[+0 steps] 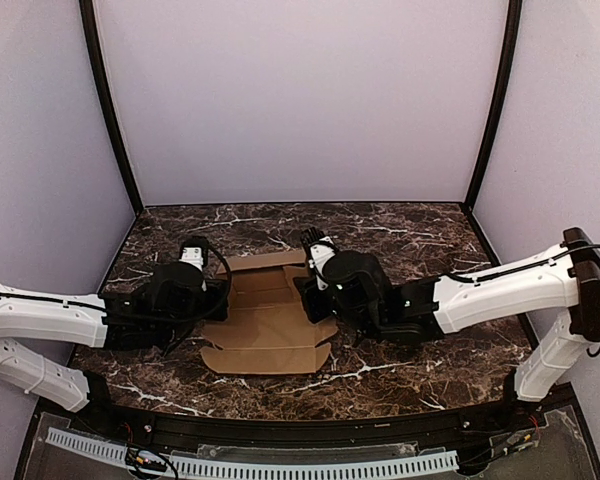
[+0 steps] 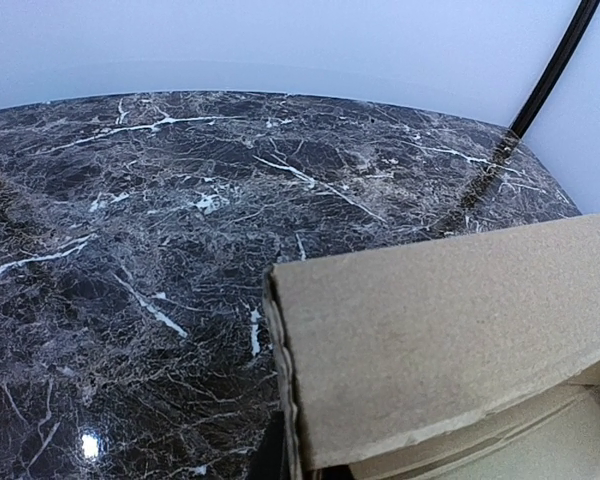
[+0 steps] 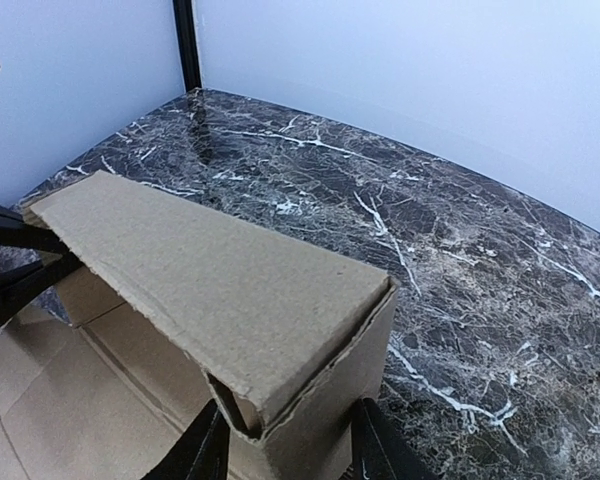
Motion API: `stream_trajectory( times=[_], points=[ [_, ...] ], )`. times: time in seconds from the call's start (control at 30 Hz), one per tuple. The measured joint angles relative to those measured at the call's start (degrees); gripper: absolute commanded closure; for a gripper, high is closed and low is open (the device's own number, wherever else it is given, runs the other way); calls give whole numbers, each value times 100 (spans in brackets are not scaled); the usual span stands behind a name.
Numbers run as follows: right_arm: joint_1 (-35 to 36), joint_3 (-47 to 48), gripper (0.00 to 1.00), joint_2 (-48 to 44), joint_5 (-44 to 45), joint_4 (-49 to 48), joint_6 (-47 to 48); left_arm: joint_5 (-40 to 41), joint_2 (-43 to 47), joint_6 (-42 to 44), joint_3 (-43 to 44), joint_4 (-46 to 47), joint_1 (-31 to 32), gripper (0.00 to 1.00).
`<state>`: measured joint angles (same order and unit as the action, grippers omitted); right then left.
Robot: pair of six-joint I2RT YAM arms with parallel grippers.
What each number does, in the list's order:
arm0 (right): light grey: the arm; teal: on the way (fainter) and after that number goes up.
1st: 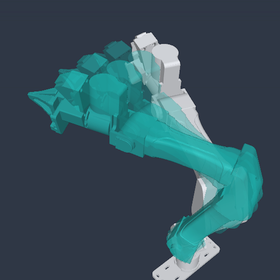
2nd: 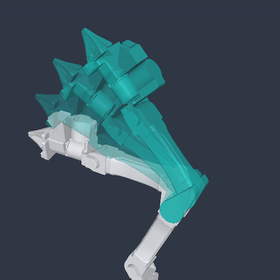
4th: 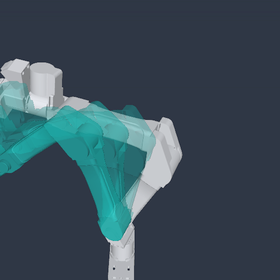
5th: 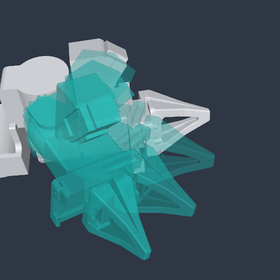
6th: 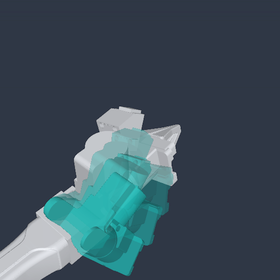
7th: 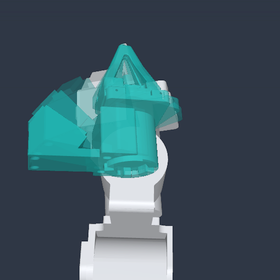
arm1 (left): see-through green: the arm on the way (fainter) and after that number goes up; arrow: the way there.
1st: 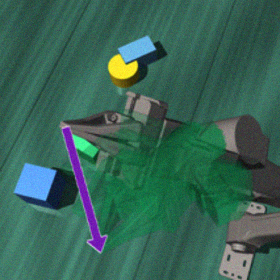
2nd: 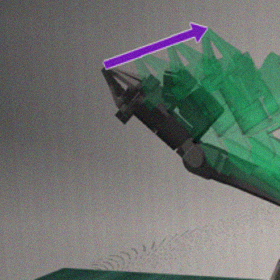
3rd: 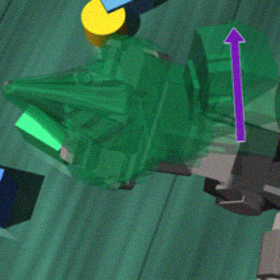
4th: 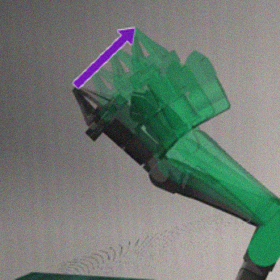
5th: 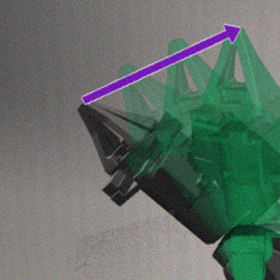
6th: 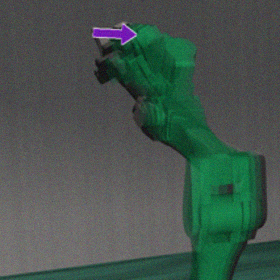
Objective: Fold the paper box
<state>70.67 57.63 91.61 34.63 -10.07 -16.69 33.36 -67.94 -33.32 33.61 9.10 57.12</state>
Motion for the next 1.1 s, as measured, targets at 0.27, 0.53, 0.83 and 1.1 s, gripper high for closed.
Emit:
stream_trajectory(
  times=[0.27,0.53,0.83,1.1],
  points=[
    [20,87,82,326,507,-273,20,94,0,-179,0,-109,44,100],
    [20,181,100,601,970,-417,166,175,-37,-313,0,-245,118,100],
    [114,315,100,793,1270,-538,286,306,-52,-433,0,-271,127,100],
    [136,365,100,868,1327,-540,289,361,-118,-494,2,-280,127,92]
  ],
)
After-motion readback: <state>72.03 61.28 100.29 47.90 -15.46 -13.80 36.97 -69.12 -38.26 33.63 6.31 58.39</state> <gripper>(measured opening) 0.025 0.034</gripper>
